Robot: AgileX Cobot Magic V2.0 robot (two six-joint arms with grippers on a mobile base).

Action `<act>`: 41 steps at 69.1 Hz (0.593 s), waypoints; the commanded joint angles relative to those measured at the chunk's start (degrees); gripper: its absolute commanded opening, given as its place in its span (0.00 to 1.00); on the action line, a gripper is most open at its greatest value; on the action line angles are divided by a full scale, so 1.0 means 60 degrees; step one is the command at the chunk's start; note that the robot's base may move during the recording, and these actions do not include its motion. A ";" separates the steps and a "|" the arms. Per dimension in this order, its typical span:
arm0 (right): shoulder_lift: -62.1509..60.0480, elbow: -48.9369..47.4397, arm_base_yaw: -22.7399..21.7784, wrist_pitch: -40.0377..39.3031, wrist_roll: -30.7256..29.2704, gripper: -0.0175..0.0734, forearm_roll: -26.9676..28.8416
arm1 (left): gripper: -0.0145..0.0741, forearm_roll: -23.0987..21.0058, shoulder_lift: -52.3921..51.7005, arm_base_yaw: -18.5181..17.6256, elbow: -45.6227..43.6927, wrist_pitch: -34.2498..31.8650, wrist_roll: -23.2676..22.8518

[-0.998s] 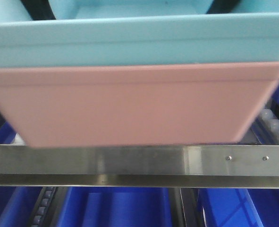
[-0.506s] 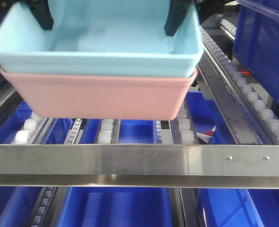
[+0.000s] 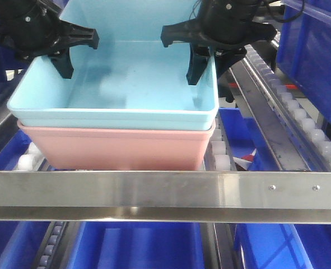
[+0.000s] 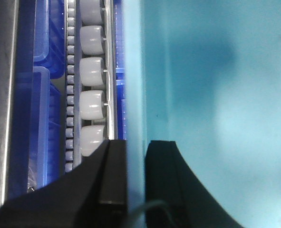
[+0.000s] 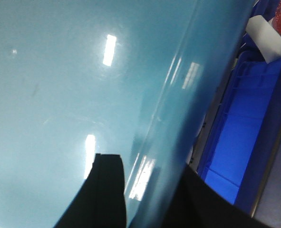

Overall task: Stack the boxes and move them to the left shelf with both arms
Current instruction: 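Lower the stacked bins onto the roller shelf with both grippers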

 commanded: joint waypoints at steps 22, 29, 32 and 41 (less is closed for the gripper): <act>-0.0564 -0.0432 0.0064 -0.0781 -0.0366 0.40 0.0093 | 0.34 0.0234 -0.0381 -0.0022 -0.0395 -0.1276 -0.0058; -0.0564 -0.0432 0.0064 -0.0785 -0.0366 0.61 0.0093 | 0.52 0.0276 -0.0381 -0.0022 -0.0395 -0.1142 -0.0058; -0.0564 -0.0432 0.0064 -0.0785 -0.0366 0.70 0.0093 | 0.60 0.0299 -0.0381 -0.0022 -0.0395 -0.1037 -0.0058; -0.0573 -0.0432 0.0051 -0.0687 -0.0366 0.85 0.0093 | 0.74 0.0437 -0.0381 -0.0022 -0.0395 -0.0823 -0.0058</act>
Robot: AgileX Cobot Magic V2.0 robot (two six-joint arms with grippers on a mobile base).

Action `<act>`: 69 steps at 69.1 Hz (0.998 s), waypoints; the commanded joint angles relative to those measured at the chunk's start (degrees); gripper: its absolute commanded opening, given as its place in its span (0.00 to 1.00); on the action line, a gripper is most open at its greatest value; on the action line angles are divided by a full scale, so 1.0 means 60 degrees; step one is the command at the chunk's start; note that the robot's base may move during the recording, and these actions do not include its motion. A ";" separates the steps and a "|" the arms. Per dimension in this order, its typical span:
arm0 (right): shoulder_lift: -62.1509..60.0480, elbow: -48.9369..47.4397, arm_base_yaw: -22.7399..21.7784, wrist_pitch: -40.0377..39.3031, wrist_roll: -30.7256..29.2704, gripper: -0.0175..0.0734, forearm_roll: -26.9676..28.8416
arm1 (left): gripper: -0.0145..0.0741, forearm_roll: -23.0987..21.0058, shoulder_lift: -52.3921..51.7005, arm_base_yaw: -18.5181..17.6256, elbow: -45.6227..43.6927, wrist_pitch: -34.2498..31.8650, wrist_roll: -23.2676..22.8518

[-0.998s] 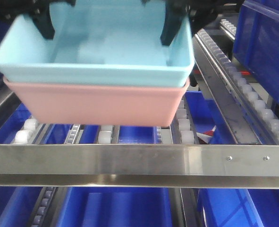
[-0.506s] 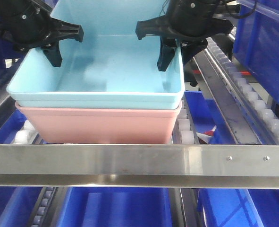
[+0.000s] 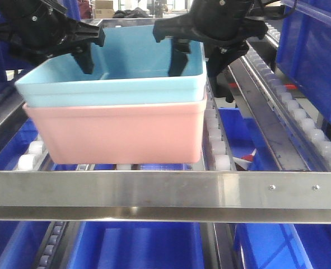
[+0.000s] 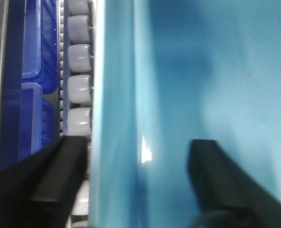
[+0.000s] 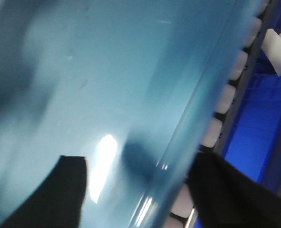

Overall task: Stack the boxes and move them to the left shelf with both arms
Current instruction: 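Lower the stacked bins onto the roller shelf with both grippers, then open both grippers and lift them off the bin rims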

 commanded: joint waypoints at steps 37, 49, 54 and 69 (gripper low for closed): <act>-0.1727 -0.0354 -0.0007 0.0240 -0.0139 0.84 -0.1166 | 0.74 0.0494 -0.1494 -0.0022 -0.1164 0.1801 -0.0058; -0.2430 -0.0353 -0.0007 0.0865 -0.0139 0.84 -0.1276 | 0.74 0.0324 -0.2113 -0.0043 -0.1233 0.3048 -0.0058; -0.2730 -0.0353 -0.0007 0.1083 -0.0139 0.78 -0.1276 | 0.71 0.0149 -0.2422 -0.0043 -0.1233 0.3527 0.0103; -0.3538 -0.0342 -0.0007 0.1349 -0.0139 0.26 -0.1276 | 0.37 -0.1112 -0.3293 -0.0043 -0.1187 0.4351 0.1572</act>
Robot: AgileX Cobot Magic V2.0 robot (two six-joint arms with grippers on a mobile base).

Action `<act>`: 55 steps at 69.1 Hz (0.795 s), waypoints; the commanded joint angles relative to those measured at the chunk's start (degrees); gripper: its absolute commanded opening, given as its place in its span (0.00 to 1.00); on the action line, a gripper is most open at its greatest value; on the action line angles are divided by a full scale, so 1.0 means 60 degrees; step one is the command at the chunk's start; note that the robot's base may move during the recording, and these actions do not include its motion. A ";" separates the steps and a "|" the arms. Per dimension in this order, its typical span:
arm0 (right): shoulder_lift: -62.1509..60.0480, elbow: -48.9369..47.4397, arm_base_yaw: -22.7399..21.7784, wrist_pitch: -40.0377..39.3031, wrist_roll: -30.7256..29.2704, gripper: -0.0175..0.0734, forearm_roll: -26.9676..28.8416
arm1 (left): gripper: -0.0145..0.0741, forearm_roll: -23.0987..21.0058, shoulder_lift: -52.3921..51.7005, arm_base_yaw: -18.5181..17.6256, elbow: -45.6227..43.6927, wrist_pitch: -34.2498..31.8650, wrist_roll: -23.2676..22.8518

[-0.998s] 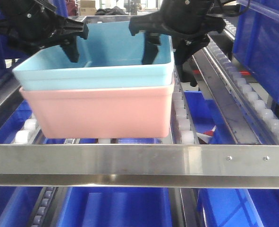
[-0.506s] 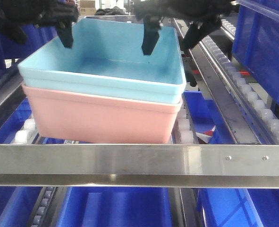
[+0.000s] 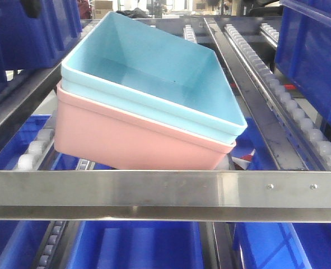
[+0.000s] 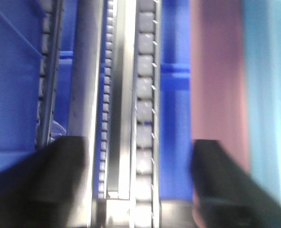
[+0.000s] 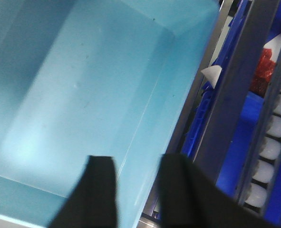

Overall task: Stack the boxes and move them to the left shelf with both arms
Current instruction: 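Open both grippers and lift them off the bin rims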

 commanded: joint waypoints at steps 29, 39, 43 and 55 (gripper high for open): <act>-0.3348 0.2997 -0.0007 -0.2131 -0.0102 0.23 -0.0245 | 0.16 -0.0124 -0.3897 -0.1253 0.3242 -0.1647 0.0475; -0.4684 0.4851 0.0002 -0.3067 -0.0102 0.23 -0.0245 | 0.16 0.0088 -0.5405 -0.2239 0.4980 -0.2781 0.0475; -0.5204 0.5545 0.0002 -0.3426 -0.0102 0.23 -0.0245 | 0.16 0.0088 -0.5944 -0.2572 0.5616 -0.3235 0.0475; -0.7004 0.7680 0.0002 -0.4483 -0.0102 0.23 -0.0245 | 0.16 0.0088 -0.7552 -0.3054 0.7211 -0.3976 0.0475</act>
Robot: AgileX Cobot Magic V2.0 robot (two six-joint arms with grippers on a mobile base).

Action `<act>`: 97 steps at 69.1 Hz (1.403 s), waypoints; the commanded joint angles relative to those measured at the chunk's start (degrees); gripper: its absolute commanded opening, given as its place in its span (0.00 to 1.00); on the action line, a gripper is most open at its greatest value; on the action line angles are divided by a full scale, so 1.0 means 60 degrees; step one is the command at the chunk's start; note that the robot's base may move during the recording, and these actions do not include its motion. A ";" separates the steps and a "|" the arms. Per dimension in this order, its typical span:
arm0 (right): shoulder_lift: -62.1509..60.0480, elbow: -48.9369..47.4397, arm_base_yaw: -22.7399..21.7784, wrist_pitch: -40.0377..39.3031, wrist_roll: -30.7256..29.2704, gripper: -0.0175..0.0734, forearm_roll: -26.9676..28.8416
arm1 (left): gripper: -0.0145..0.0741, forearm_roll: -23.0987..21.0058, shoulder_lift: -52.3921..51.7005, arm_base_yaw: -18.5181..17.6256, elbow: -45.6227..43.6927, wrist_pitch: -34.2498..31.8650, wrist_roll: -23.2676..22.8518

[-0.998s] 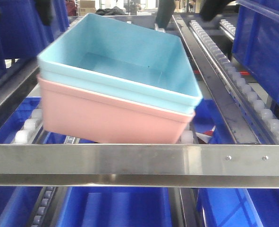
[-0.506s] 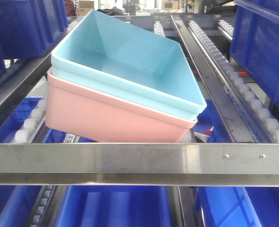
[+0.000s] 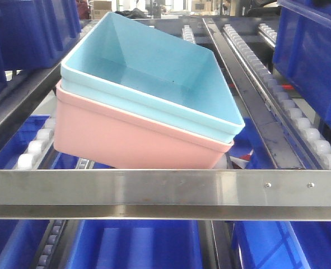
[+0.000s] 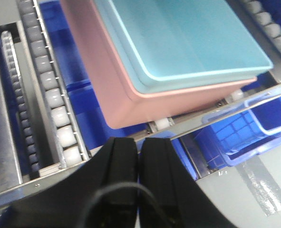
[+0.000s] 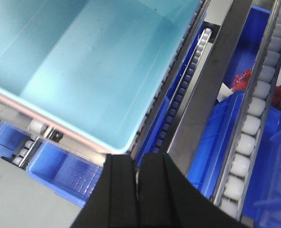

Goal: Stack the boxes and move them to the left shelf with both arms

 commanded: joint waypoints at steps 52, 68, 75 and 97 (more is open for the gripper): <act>-0.3790 0.3086 0.0002 -0.3156 -0.0102 0.23 -0.0200 | 0.16 0.0201 -0.1679 -0.0162 0.0794 -0.0799 0.0017; -0.3790 0.3086 0.0002 -0.3156 -0.0102 0.23 -0.0200 | 0.16 -0.1385 -0.1780 -0.0123 0.0800 -0.0722 0.0042; -0.3790 0.3086 0.0002 -0.3156 -0.0102 0.23 -0.0200 | 0.16 -0.2229 -0.2342 0.0342 0.1126 -0.0858 0.1304; -0.3790 0.3086 0.0002 -0.3156 -0.0102 0.23 -0.0200 | 0.16 -0.3207 -0.5357 0.4232 0.5203 -0.4649 0.2951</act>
